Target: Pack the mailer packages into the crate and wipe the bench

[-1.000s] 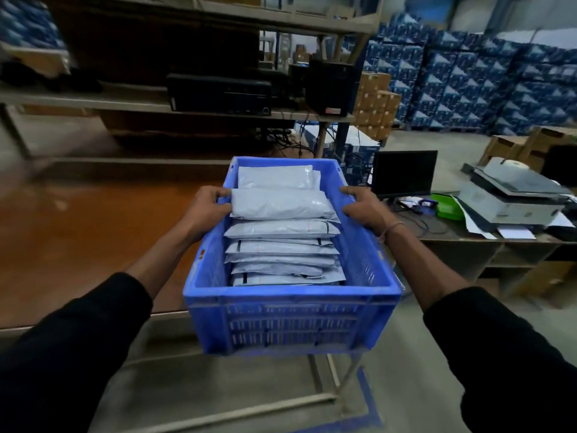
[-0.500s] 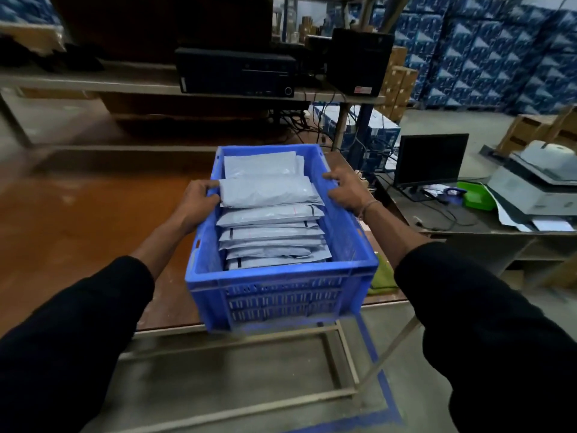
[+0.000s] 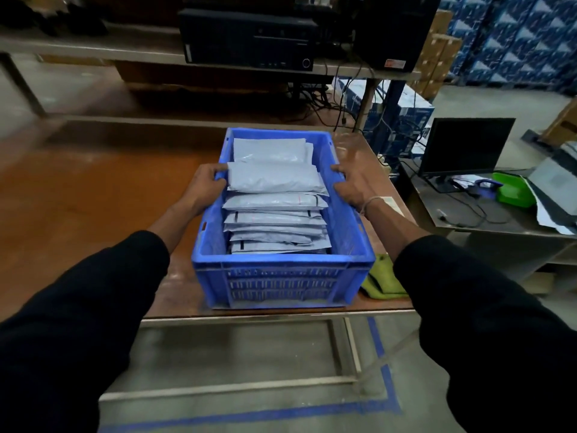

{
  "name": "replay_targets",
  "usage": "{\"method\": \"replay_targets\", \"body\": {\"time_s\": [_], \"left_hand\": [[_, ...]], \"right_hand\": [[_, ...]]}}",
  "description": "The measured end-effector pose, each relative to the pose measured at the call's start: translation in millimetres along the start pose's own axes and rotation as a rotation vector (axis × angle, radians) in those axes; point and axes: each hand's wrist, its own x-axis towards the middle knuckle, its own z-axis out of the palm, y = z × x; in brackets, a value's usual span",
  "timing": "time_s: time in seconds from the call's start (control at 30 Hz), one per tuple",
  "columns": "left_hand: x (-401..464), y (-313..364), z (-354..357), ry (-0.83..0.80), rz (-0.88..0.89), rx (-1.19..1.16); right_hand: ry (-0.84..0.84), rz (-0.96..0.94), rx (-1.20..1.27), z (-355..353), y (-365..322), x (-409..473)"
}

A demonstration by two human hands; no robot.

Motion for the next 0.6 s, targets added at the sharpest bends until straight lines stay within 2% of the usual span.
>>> {"method": "replay_targets", "body": {"time_s": [0.2,0.33,0.43,0.6], "left_hand": [[-4,5,4,-0.087,-0.006,0.171],[-16,-1,8,-0.169,-0.026,0.314],[-28,3,8,-0.196,-0.095,0.371],[-30,1,9,-0.201,-0.084,0.384]], "right_hand": [[0.003,-0.084,-0.100,3,-2,0],[-0.091,-0.098,-0.271,10,2,-11],[-0.107,-0.068,-0.283,10,6,-19],[-0.129,-0.043,-0.241,10,0,-22]]}}
